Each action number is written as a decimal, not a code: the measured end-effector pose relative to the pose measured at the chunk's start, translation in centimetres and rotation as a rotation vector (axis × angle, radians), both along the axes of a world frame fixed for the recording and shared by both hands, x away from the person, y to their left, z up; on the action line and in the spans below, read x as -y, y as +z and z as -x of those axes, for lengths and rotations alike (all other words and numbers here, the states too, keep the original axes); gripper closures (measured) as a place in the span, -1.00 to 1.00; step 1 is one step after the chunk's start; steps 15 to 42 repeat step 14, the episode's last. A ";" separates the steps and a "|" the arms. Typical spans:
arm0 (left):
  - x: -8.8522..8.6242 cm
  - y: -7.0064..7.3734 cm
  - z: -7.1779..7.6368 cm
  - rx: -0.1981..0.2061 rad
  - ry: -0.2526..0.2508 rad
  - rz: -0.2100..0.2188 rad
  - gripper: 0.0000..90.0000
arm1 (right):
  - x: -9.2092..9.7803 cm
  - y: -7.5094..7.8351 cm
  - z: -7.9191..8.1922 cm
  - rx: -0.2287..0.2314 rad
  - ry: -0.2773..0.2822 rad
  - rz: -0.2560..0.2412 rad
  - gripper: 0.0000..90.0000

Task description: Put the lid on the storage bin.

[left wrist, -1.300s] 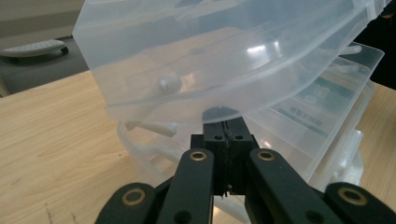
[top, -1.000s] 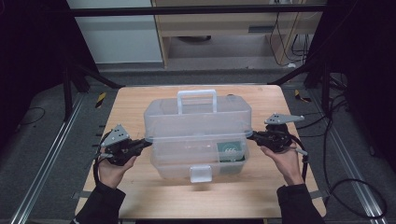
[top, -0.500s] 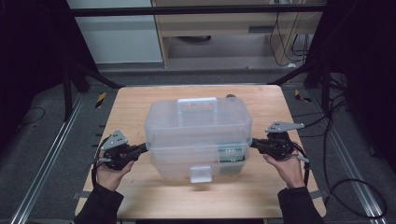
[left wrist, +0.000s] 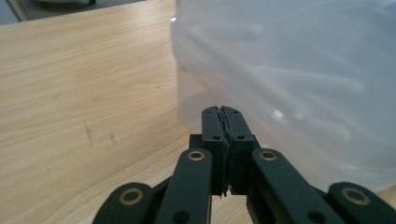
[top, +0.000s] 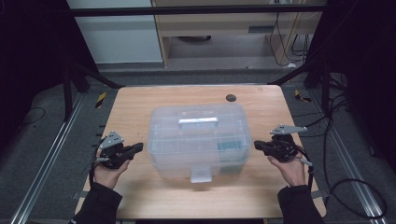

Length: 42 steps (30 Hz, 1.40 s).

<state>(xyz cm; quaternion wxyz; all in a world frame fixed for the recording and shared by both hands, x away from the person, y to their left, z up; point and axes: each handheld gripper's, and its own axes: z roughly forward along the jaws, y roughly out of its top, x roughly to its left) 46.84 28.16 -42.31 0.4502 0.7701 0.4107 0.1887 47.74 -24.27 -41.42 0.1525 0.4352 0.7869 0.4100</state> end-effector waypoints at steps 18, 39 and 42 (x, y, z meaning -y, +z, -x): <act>-1.5 -2.5 -1.4 -0.054 0.126 -0.072 0.43 | 4.1 -3.5 -1.2 0.005 -0.218 0.058 0.16; -1.5 -2.5 -1.4 -0.054 0.126 -0.072 0.43 | 4.1 -3.5 -1.2 0.005 -0.218 0.058 0.16; -1.5 -2.5 -1.4 -0.054 0.126 -0.072 0.43 | 4.1 -3.5 -1.2 0.005 -0.218 0.058 0.16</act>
